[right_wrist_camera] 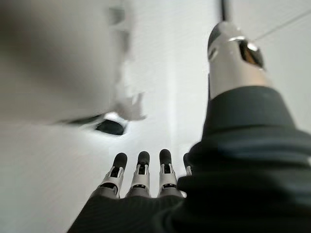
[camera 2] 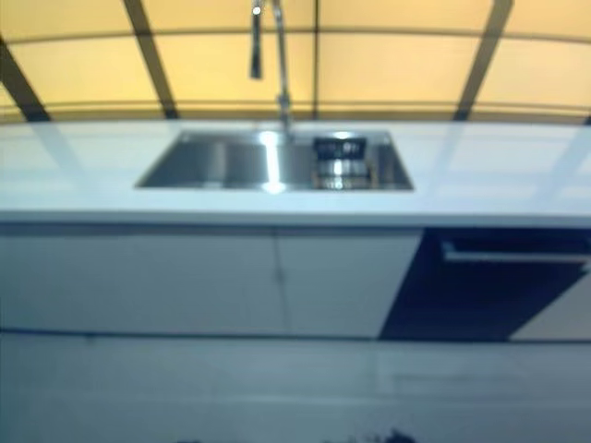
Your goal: Take plates into dishwasher
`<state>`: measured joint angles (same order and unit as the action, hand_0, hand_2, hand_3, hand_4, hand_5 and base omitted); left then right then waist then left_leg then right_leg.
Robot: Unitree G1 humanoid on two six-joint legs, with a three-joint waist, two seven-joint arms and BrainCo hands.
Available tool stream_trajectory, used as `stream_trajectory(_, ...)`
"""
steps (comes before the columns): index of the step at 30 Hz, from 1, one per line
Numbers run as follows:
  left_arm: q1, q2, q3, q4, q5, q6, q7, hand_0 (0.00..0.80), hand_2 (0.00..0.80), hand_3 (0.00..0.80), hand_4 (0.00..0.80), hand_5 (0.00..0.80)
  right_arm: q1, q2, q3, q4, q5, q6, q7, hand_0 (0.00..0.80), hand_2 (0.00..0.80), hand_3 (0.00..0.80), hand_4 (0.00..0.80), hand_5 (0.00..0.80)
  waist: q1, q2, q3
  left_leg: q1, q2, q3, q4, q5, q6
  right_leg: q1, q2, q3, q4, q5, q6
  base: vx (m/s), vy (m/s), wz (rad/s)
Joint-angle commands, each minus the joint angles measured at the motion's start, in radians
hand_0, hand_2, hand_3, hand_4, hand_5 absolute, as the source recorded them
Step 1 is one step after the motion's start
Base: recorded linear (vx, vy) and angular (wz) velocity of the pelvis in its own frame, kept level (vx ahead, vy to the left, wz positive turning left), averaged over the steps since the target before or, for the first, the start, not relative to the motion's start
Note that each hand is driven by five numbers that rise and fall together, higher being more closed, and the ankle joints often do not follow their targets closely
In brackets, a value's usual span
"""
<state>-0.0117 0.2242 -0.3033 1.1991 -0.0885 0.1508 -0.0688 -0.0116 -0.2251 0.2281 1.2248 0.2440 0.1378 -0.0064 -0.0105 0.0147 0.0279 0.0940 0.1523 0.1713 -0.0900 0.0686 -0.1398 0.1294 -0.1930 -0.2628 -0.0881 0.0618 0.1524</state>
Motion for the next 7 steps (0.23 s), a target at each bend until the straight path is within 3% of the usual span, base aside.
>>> stream_trajectory(1,-0.079,-0.007,-0.049,0.052,0.063,-0.006,-0.011,0.000,0.000,0.000,0.000,0.000,-0.070,0.017,0.041,0.009,-0.085,-0.001,0.014,0.000,0.000,0.000,0.000,0.000,0.019,-0.013,0.040,0.001,-0.018,0.018,0.004,-0.007,0.055,0.004,-0.004,-0.020,0.049,-0.022,-0.014,0.000,0.000,0.00)
stream_trajectory(7,-0.068,0.004,-0.038,0.050,0.051,-0.036,-0.011,0.000,0.000,0.000,0.000,0.000,-0.056,0.018,0.060,-0.004,-0.107,-0.006,0.022,0.000,0.000,0.000,0.000,0.000,0.019,-0.017,0.039,0.011,-0.019,0.011,0.003,-0.014,0.059,0.006,-0.001,-0.014,0.060,-0.031,-0.013,0.014,-0.004,0.02)
